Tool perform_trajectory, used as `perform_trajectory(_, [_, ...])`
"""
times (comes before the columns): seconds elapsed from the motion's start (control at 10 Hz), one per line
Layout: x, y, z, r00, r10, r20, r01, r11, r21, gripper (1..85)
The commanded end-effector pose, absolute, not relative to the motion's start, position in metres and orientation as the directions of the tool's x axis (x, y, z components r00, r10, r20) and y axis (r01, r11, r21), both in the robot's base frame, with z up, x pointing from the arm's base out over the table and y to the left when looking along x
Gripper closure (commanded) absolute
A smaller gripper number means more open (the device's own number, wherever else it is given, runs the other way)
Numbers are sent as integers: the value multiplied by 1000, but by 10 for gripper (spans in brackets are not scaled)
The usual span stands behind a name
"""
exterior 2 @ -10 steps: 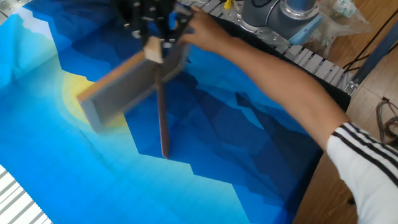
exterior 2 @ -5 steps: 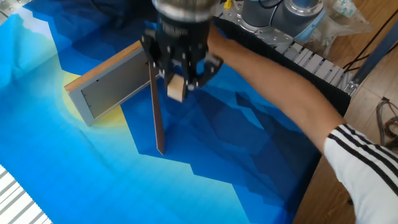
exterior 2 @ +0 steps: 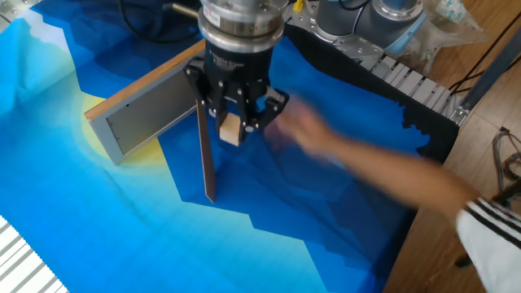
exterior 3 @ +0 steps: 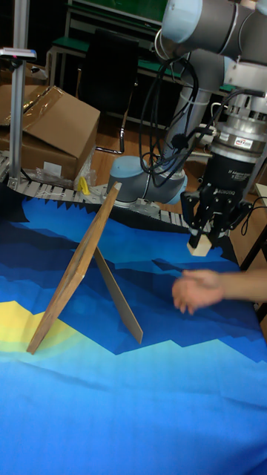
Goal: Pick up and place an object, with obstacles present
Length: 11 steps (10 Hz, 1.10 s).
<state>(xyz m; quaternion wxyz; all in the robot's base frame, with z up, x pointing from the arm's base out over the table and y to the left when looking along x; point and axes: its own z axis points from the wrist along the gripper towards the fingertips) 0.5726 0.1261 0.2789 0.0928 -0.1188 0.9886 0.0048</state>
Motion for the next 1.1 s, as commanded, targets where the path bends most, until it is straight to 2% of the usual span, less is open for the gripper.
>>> perform_trajectory(0.0, [578,130,265,-936,-274,-221,-283,959,11,443])
perform_trajectory(0.1, [575,127,264,-935,-287,-209,-294,956,4,387])
perform_trajectory(0.4, [574,126,264,-930,-301,-209,-308,951,1,320])
perform_trajectory(0.7, [574,126,264,-930,-301,-209,-308,951,1,327])
perform_trajectory(0.8, [575,127,264,-936,-280,-214,-288,958,7,397])
perform_trajectory(0.9, [575,130,266,-949,-231,-212,-242,970,26,530])
perform_trajectory(1.0, [569,124,271,-966,-182,-183,-188,982,15,760])
